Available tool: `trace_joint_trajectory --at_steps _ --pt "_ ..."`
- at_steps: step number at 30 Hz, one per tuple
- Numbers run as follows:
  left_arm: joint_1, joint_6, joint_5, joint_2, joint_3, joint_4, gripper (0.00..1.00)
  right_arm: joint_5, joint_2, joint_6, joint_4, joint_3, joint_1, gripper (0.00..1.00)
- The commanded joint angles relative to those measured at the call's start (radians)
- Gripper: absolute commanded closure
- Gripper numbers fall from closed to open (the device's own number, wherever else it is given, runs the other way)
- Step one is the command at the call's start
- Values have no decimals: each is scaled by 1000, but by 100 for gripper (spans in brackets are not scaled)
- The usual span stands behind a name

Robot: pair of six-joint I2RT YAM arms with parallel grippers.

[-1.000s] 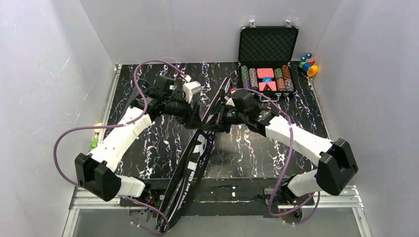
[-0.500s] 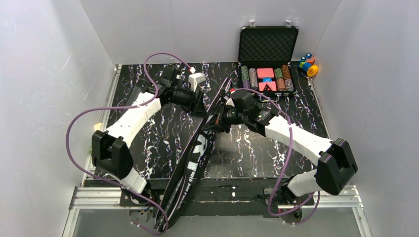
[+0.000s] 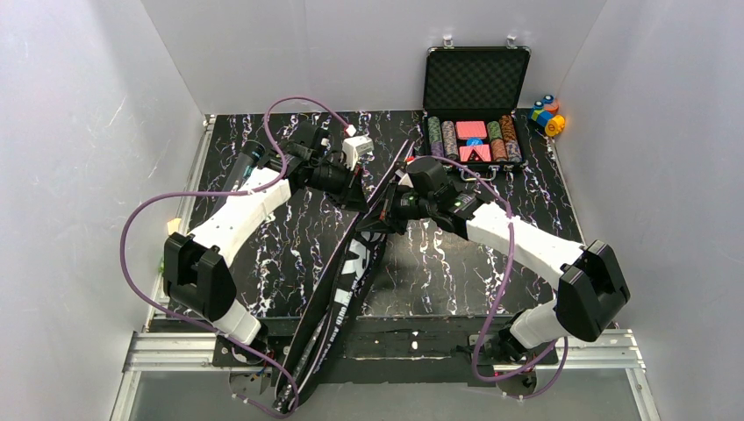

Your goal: Pack up the badminton gear

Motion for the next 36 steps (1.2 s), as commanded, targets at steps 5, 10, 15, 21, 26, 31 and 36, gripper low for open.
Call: trace_joint_trajectory --at_steps 5,10,15,21,26,31,36 --pt "-3 -73 -107 -32 58 101 100 -32 -7 -8 -2 68 9 99" --pt "5 -126 -177 -18 134 151 100 -63 2 -17 -3 78 21 99" --pt "6 -132 -242 14 196 165 100 -127 22 -44 -16 86 31 99" --pt "23 -128 -328 56 258 182 100 -201 34 -102 -65 94 36 99" --pt "41 -132 -432 83 299 191 100 -254 40 -158 -138 117 36 99" --pt "70 -134 -505 105 311 202 100 -309 42 -197 -197 116 40 99" --pt "100 -129 -511 123 306 202 100 -337 28 -232 -254 98 43 99"
